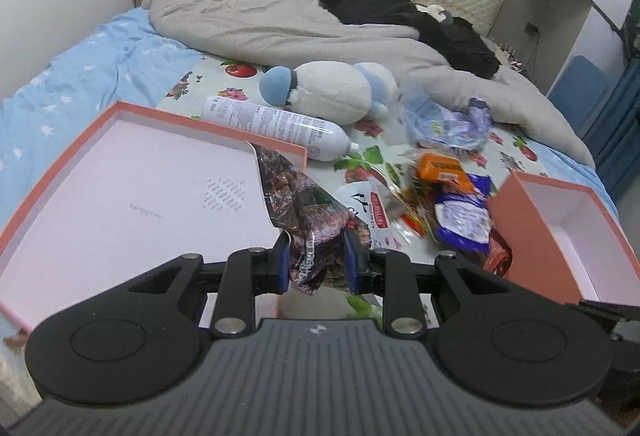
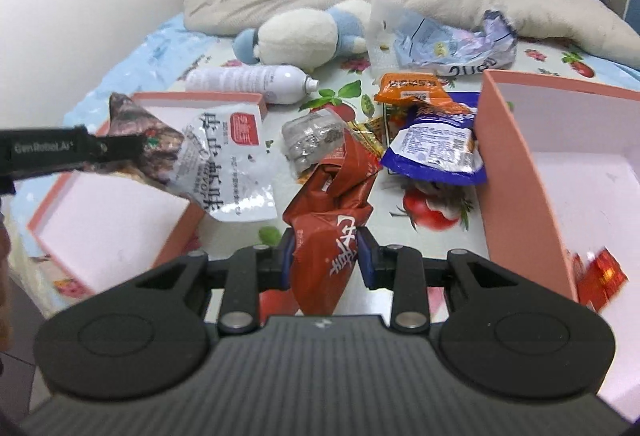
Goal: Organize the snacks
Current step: 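Carry both bags over the deep pink box with both grippers, then open both grippers to drop the bags into the deep pink box, then withdraw both grippers from the deep pink box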
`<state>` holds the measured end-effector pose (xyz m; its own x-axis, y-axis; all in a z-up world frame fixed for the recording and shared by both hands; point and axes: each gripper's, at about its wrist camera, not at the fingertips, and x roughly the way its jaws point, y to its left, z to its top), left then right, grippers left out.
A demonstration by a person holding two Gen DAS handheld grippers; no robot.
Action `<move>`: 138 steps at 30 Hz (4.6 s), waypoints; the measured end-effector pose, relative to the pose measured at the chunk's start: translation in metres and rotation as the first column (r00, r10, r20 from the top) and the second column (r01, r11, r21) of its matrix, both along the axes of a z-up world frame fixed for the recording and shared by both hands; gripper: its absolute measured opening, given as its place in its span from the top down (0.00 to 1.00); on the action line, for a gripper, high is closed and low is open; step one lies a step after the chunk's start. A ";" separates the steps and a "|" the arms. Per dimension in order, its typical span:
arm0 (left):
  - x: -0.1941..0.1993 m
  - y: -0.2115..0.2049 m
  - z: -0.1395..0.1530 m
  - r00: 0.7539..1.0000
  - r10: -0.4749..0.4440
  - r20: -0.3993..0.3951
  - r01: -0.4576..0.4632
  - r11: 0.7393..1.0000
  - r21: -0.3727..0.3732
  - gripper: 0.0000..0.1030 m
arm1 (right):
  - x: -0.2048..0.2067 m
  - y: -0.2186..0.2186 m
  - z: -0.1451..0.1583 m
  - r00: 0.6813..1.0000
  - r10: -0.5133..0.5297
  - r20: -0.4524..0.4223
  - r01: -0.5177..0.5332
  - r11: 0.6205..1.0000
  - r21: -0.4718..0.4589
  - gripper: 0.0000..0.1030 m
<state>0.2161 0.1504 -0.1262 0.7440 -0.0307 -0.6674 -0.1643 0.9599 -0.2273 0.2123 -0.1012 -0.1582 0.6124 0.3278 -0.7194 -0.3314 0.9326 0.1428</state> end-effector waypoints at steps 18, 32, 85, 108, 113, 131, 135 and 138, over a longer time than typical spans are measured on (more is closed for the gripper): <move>-0.131 -0.070 0.019 0.990 -0.124 0.063 0.126 0.992 -0.029 0.71 | -0.121 -0.054 0.031 0.984 -0.104 0.143 0.098 0.994 0.050 0.67; -0.161 -0.121 0.040 0.965 -0.247 0.083 0.254 0.964 -0.085 0.71 | -0.164 -0.093 0.053 0.960 -0.198 0.199 0.196 0.980 0.033 0.66; 0.208 -0.312 -0.042 0.825 -0.517 -0.227 0.495 0.856 -0.151 0.70 | 0.099 -0.247 -0.035 0.885 -0.454 -0.106 0.453 0.891 -0.035 0.65; 0.111 -0.272 0.010 0.884 -0.464 -0.047 0.464 0.886 -0.012 0.37 | 0.032 -0.207 -0.010 0.920 -0.391 0.026 0.390 0.920 0.035 0.46; 0.062 -0.251 0.040 0.904 -0.426 0.024 0.425 0.904 0.033 0.37 | -0.009 -0.189 0.016 0.933 -0.345 0.102 0.340 0.938 0.066 0.46; -0.090 -0.185 0.068 0.951 -0.287 0.118 0.279 0.957 0.078 0.37 | -0.121 -0.151 0.039 0.946 -0.227 0.234 0.210 0.973 0.095 0.46; -0.111 -0.177 0.062 0.956 -0.268 0.117 0.261 0.962 0.076 0.37 | -0.138 -0.141 0.038 0.947 -0.205 0.248 0.188 0.978 0.091 0.46; -0.127 -0.173 0.055 0.959 -0.265 0.103 0.259 0.963 0.070 0.37 | -0.150 -0.134 0.034 0.947 -0.190 0.261 0.176 0.982 0.073 0.46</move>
